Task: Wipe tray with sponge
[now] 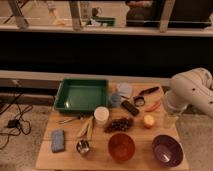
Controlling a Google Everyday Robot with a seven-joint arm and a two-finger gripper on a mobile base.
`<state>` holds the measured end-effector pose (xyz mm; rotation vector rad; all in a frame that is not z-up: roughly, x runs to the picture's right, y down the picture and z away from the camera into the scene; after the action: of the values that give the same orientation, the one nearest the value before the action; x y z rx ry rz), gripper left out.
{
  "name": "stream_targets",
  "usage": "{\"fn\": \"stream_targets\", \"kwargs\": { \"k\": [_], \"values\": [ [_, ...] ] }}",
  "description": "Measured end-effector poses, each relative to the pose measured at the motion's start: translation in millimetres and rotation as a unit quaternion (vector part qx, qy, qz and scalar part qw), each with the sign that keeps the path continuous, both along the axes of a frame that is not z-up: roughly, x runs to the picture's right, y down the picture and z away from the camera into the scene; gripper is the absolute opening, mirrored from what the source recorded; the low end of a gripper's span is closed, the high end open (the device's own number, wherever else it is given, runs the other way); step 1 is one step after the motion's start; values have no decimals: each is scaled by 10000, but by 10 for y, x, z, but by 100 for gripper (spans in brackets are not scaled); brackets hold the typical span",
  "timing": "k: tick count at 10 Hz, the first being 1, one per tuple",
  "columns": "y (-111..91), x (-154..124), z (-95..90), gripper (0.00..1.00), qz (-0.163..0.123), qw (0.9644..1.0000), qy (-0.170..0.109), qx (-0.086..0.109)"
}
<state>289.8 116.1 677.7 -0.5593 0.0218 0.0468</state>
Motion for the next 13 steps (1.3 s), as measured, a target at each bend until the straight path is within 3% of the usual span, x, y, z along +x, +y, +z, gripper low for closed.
{"fn": "stream_targets", "kwargs": {
  "k": [6, 7, 8, 10, 11, 13],
  "values": [
    [190, -208, -33, 80, 312, 9985, -57, -443],
    [258, -306, -89, 80, 326, 9978, -289, -498],
    [313, -401, -125, 80, 309, 9958, -711, -491],
    [424, -563, -217, 80, 141, 9841, -1719, -423],
    [522, -676, -289, 80, 5, 9712, -2347, -406],
    [656, -820, -381, 80, -187, 9499, -3091, -430]
  ]
}}
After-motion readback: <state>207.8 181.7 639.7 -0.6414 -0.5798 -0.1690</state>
